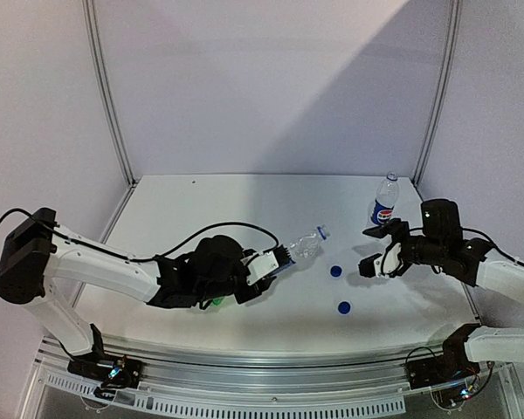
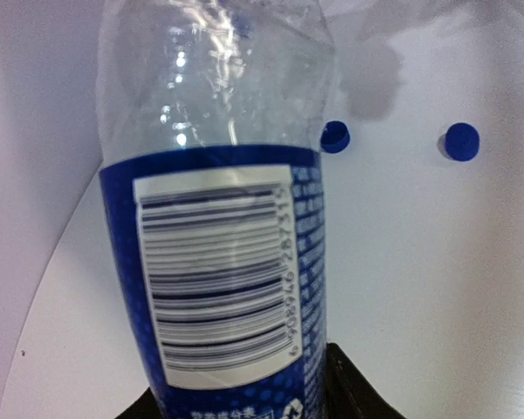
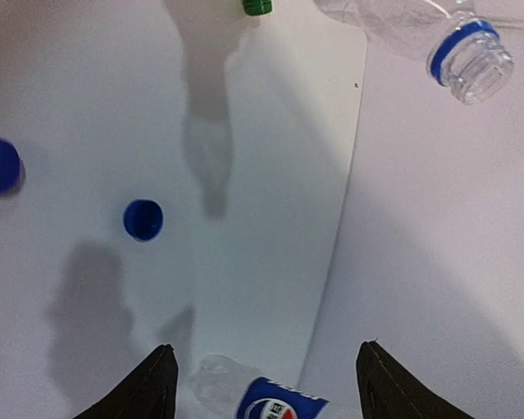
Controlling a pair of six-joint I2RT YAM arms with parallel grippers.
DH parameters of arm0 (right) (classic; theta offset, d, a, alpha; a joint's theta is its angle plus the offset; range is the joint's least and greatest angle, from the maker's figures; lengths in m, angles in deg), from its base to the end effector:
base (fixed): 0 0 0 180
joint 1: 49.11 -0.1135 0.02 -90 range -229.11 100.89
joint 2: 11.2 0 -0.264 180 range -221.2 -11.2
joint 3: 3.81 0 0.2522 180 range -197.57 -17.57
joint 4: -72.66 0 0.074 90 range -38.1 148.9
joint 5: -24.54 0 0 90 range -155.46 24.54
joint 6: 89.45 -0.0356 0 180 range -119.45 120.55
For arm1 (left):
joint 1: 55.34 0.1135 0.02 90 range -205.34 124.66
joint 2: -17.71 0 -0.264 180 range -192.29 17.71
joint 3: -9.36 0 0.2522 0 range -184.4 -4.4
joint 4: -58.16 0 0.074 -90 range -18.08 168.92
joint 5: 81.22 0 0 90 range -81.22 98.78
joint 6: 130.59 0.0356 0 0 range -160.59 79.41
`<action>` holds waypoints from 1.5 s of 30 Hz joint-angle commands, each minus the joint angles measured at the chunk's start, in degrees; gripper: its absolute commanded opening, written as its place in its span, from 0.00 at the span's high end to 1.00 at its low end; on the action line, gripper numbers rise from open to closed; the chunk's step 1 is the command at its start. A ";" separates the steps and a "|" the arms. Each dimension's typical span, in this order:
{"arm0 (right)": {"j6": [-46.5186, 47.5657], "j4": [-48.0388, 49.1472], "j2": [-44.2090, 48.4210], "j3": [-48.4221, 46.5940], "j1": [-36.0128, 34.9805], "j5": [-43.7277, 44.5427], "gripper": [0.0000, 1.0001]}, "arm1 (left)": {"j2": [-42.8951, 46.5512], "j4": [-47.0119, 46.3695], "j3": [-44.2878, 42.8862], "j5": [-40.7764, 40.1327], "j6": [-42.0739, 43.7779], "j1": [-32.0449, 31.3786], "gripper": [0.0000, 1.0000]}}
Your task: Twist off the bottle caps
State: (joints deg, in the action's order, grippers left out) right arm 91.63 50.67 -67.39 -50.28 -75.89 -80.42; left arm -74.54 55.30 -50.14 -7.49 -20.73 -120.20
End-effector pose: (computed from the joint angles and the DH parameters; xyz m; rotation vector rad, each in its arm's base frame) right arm 0.1868 0.1046 0.2333 -1.8984 0.9624 -0.3939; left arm 0.1519 -0.3002 0.1870 1.2668 1.6431 -0.1848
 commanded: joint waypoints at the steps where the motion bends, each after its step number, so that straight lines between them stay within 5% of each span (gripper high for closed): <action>1: -18.58 -7.22 1.09 -3.78 1.94 -10.08 0.28 | 1.15 -3.65 1.47 -6.28 0.05 -0.09 0.54; 8: -55.96 -13.44 -4.98 -17.85 3.65 -16.86 0.30 | 1.93 -6.42 2.55 -8.14 0.02 -0.09 0.54; 14: -70.27 -22.41 -13.35 -30.69 4.71 -28.25 0.29 | 2.39 -10.74 4.04 -8.12 -1.38 -0.17 0.54; 20: -95.55 -10.40 -18.88 -32.23 4.89 -39.17 0.02 | 1.68 -13.72 4.60 -7.24 -2.67 -0.94 0.53; 22: -100.25 -7.52 -21.23 -32.01 4.84 -40.72 0.01 | 1.46 -14.06 4.60 -6.62 -3.14 -1.26 0.53; 33: -105.56 5.49 -21.18 -25.97 3.47 -41.56 0.01 | 0.10 -15.16 3.50 -5.21 -4.73 -2.87 0.52; 45: -100.20 0.67 -23.74 -28.43 -1.71 -42.36 0.18 | -2.03 -14.62 1.44 -3.96 -5.70 -4.05 0.52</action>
State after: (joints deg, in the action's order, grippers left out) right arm -11.22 53.36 -89.97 -76.97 -75.26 -122.17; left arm -75.43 41.66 -47.12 -12.28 -25.41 -123.59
